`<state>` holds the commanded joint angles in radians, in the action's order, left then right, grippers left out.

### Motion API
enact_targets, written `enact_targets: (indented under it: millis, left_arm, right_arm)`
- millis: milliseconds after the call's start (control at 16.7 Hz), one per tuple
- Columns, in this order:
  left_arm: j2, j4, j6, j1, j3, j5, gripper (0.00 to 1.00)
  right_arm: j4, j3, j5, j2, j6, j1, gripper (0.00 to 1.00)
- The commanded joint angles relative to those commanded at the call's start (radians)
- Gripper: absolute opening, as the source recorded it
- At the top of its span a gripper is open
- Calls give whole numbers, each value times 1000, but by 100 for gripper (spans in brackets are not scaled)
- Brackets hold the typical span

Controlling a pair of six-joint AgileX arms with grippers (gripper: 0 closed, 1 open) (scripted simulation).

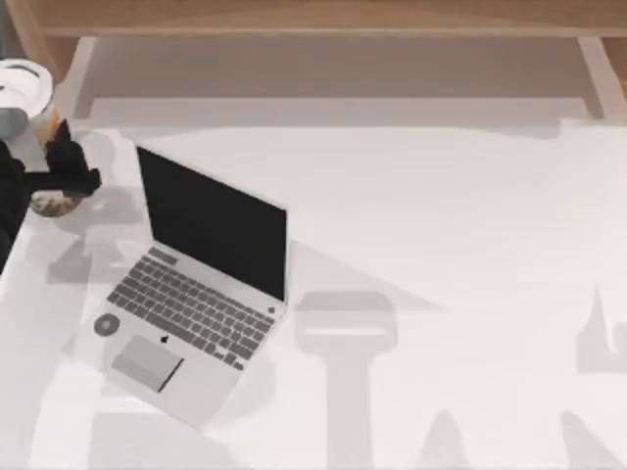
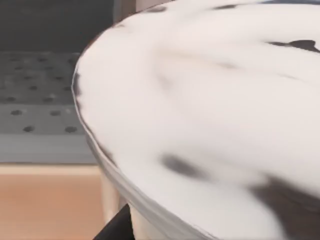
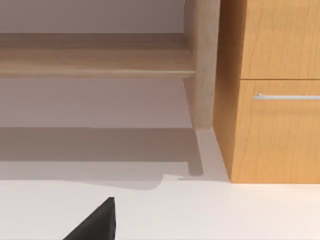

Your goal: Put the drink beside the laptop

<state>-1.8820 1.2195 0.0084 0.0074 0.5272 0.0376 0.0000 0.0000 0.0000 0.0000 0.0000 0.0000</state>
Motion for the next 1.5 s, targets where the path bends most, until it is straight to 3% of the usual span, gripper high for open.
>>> enact_targets:
  millis: [180, 360, 1140, 1500]
  left_arm:
    - [59, 13, -29, -64, 59, -90, 0]
    - [102, -9, -73, -198, 122, -220, 0]
    - [124, -398, -336, -1020, 301, -911, 0]
    - [65, -589, -410, -1185, 264, -1119, 0]
  right_arm:
    - [0, 0, 0, 0, 0, 0, 100]
    - [0, 0, 0, 0, 0, 0, 100]
    - [0, 0, 0, 0, 0, 0, 100]
    - [0, 0, 0, 0, 0, 0, 100]
